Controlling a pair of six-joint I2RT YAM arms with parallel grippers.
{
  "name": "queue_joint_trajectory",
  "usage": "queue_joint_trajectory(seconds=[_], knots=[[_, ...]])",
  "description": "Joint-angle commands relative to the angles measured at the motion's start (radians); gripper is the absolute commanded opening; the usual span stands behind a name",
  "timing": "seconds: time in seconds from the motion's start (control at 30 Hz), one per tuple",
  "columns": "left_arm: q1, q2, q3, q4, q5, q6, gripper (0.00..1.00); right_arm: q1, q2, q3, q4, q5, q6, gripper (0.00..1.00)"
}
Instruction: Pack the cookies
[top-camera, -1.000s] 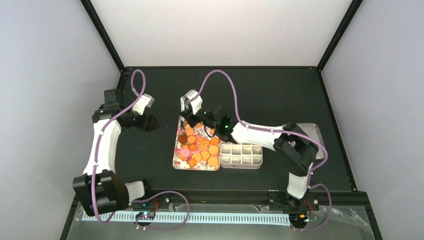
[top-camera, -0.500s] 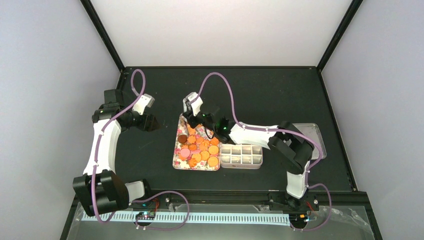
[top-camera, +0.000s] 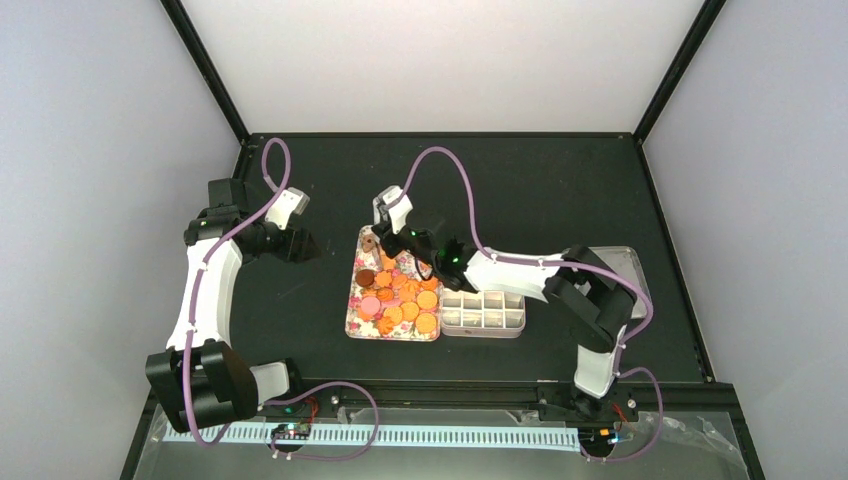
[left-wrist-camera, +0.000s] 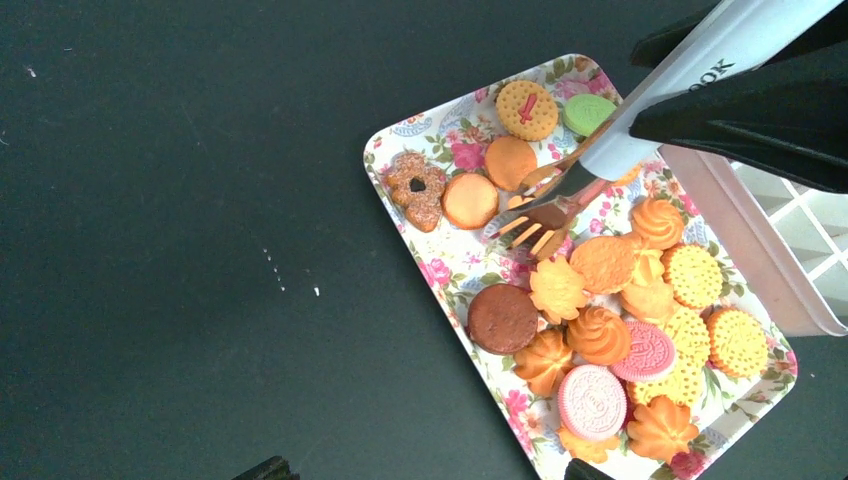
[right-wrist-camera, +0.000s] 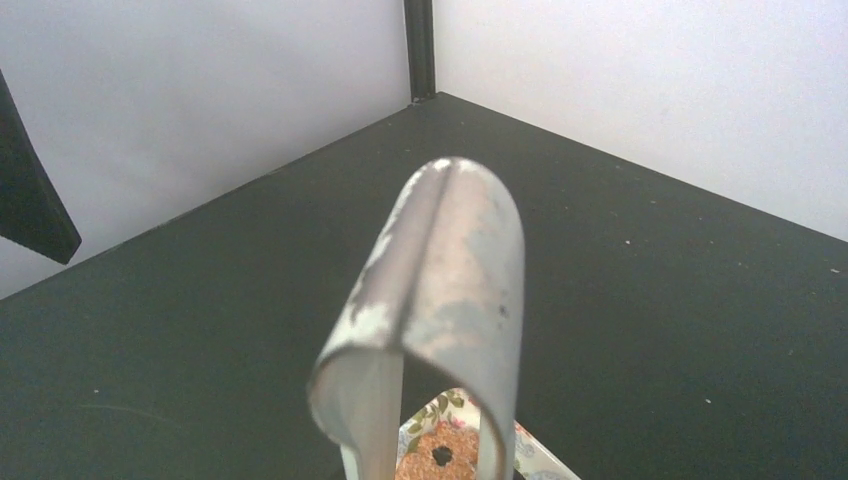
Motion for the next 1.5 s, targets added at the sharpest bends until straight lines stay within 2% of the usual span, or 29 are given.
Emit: queue_joint_trajectory(seconds=[0.0, 0.43, 0.6, 0.97, 1.17, 1.47], knots=[[0.008, -0.015, 0.009, -0.015, 0.030, 0.022, 0.71, 0.001, -0.087, -0.021, 0.016, 0.027, -0.019, 0.15], [0.009, -0.021, 0.012, -0.021, 0.041, 0.024, 0.71, -0.005, -0.207, -0.065, -0.008, 0.012, -0.007, 0.15], [0.008, -0.017, 0.017, -0.017, 0.053, 0.029, 0.71, -0.057, -0.349, -0.138, -0.056, -0.003, 0.023, 0.15], [0.006, -0.004, 0.014, 0.016, 0.111, 0.002, 0.72, -0.209, -0.658, -0.360, -0.211, 0.071, -0.049, 0.18], [0.005, -0.004, 0.013, 0.015, 0.108, 0.005, 0.72, -0.222, -0.693, -0.418, -0.219, 0.099, -0.067, 0.20], [0.005, -0.004, 0.026, 0.006, 0.115, 0.007, 0.76, -0.225, -0.663, -0.419, -0.210, 0.104, -0.087, 0.27]])
